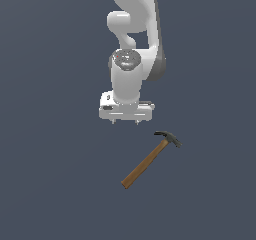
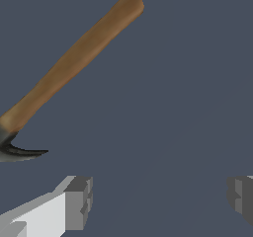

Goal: Pick up the object and move it to a goal position.

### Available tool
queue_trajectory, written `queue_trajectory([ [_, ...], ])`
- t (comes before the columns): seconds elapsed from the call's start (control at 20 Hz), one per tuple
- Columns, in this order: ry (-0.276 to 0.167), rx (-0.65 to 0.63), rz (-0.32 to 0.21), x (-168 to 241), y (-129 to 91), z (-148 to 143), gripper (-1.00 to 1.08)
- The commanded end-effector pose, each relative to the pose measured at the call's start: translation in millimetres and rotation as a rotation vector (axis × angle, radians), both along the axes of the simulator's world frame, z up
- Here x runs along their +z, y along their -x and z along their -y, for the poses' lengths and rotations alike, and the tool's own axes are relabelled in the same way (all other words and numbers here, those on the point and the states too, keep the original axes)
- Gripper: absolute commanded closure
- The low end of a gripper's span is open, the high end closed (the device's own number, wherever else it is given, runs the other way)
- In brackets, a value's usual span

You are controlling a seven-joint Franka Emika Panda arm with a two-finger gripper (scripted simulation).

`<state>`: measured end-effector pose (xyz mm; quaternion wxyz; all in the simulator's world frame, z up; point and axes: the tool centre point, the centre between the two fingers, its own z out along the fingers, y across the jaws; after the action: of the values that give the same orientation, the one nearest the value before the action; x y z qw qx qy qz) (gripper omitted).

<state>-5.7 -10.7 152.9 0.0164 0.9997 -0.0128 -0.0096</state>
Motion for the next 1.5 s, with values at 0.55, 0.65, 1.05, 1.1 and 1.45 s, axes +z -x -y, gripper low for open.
queue_trajectory([
  [0.55,-0.005,-0.16,0.007,-12.5,-17.7,-15.1,-0.92],
  [0.65,-0.007,-0.203,0.009,-16.0,-22.2,-19.3,-0.92],
  [1.05,-0.012,-0.4,0.016,-32.9,-42.0,-39.5,-0.92],
  [1.1,-0.013,-0.424,0.017,-35.1,-44.3,-42.1,-0.92],
  [1.45,-0.016,-0.595,0.023,-51.1,-59.7,-61.4,-0.92],
])
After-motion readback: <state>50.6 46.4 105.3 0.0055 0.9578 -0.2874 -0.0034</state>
